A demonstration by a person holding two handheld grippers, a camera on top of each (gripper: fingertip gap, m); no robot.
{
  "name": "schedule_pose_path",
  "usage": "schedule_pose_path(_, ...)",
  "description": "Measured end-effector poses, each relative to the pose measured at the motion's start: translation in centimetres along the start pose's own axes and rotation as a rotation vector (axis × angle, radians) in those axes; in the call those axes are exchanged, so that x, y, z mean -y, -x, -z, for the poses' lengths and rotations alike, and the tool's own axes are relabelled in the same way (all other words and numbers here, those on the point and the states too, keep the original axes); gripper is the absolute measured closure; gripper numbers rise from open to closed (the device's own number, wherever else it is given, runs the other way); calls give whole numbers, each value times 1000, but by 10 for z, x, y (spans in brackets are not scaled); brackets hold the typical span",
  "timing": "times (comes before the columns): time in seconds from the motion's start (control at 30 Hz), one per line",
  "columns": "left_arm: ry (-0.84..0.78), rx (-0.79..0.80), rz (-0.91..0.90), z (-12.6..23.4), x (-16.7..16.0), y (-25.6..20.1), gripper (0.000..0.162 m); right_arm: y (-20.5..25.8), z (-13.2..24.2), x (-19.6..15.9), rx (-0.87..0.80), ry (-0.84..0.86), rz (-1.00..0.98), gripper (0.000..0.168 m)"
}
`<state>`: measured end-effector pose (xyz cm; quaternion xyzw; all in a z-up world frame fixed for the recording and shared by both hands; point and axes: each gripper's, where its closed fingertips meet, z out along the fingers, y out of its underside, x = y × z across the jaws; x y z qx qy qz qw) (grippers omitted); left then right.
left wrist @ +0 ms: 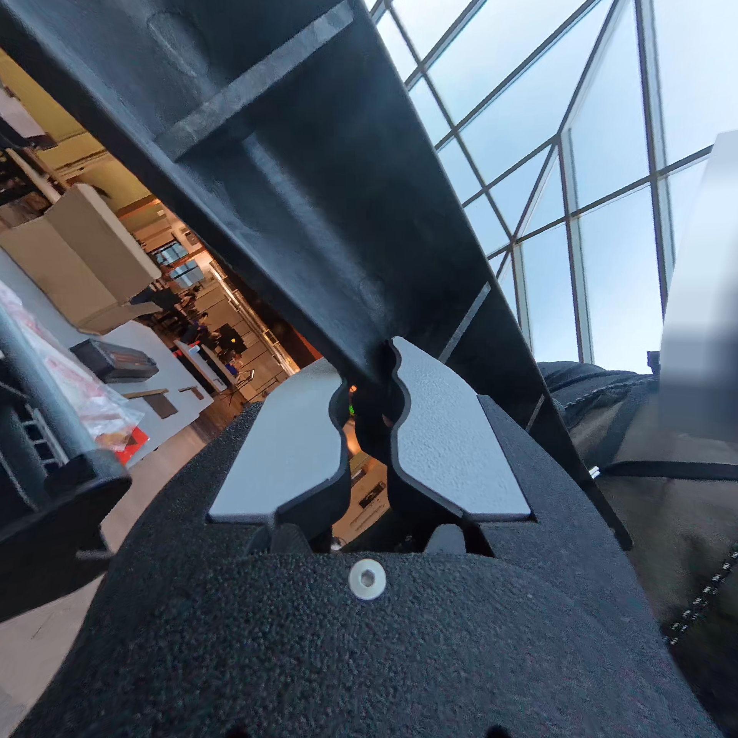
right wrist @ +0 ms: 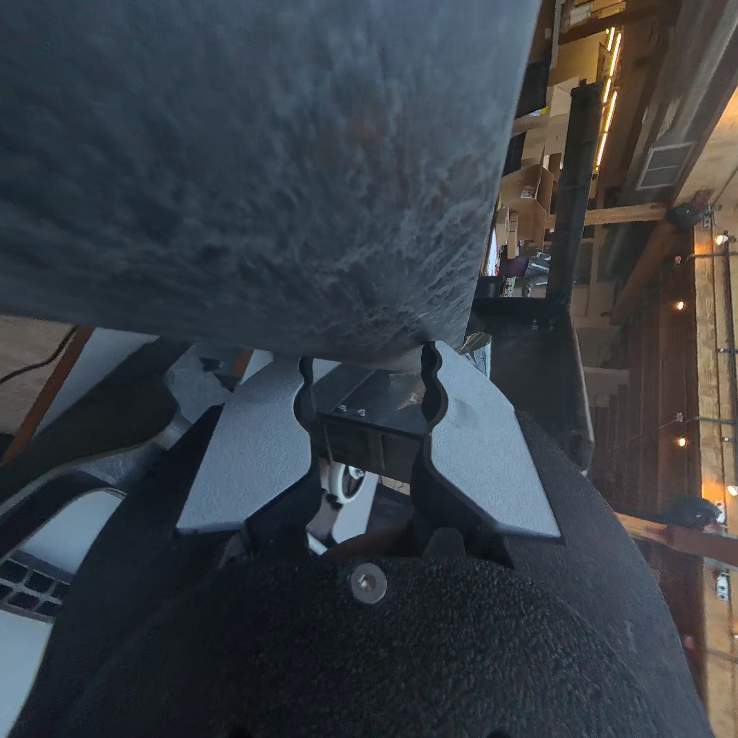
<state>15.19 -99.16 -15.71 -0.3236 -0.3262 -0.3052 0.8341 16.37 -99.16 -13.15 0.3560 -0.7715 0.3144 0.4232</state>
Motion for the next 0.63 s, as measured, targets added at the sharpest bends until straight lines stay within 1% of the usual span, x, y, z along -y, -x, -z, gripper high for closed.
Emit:
schedule_pose_path(0.2, 133, 154, 92, 43, -18, 25, 145, 46, -26, 3, -90, 10, -284, 118)
schedule_pose_path(0.3, 189, 197, 165, 68, -28, 41, 145, 75, -41, 5, -147, 48, -482, 125)
schedule_pose_path(0.33, 199, 203, 194, 76, -31, 46, 145, 84, -47, 6, -159, 62, -556, 125)
schedule_pose_path(0.4, 173, 174, 247, 88, -32, 51, 146, 98, -54, 10, -183, 80, -716, 123)
schedule_pose_path(0.47, 151, 148, 246, 92, -32, 53, 145, 106, -59, 16, -206, 88, -857, 125)
schedule_pose_path(0.53, 120, 114, 264, 94, -31, 53, 146, 110, -59, 27, -226, 65, -990, 116)
schedule_pose_path(0.57, 103, 101, 275, 93, -30, 53, 146, 113, -58, 32, -234, 50, -1055, 118)
schedule_pose_path(0.63, 73, 90, 282, 93, -27, 54, 146, 119, -53, 42, -259, -8, -1211, 116)
